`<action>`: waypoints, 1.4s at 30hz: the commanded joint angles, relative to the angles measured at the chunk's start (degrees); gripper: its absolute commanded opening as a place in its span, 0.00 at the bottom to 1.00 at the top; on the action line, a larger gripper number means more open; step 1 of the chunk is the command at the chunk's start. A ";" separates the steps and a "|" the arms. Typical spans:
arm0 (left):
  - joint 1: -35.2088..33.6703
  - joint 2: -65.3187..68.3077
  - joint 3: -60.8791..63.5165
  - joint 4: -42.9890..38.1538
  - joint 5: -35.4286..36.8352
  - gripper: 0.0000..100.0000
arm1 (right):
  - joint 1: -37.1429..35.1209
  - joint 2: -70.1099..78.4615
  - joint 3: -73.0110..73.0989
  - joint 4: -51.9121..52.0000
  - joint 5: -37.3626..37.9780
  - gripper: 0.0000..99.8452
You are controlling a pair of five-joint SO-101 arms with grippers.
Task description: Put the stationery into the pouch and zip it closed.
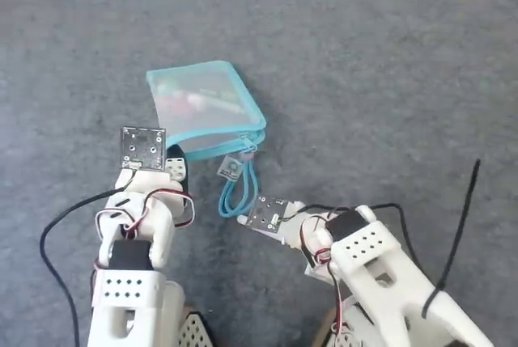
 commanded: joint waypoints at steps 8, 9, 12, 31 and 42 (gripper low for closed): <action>-0.09 0.70 -0.66 -1.58 -0.26 0.01 | 0.75 4.35 -0.62 -3.74 0.18 0.01; -0.09 0.70 -0.66 -1.58 -0.26 0.01 | 0.75 4.09 -0.62 -3.65 0.18 0.00; -0.09 0.70 -0.66 -1.58 -0.26 0.01 | 1.10 3.91 -2.29 -2.86 0.26 0.01; -0.09 0.70 -0.75 -1.76 -0.35 0.01 | 4.79 4.70 -56.70 37.05 -9.58 0.01; -0.18 0.70 -0.75 -1.58 -0.35 0.01 | -6.37 23.60 -65.67 36.35 -17.93 0.01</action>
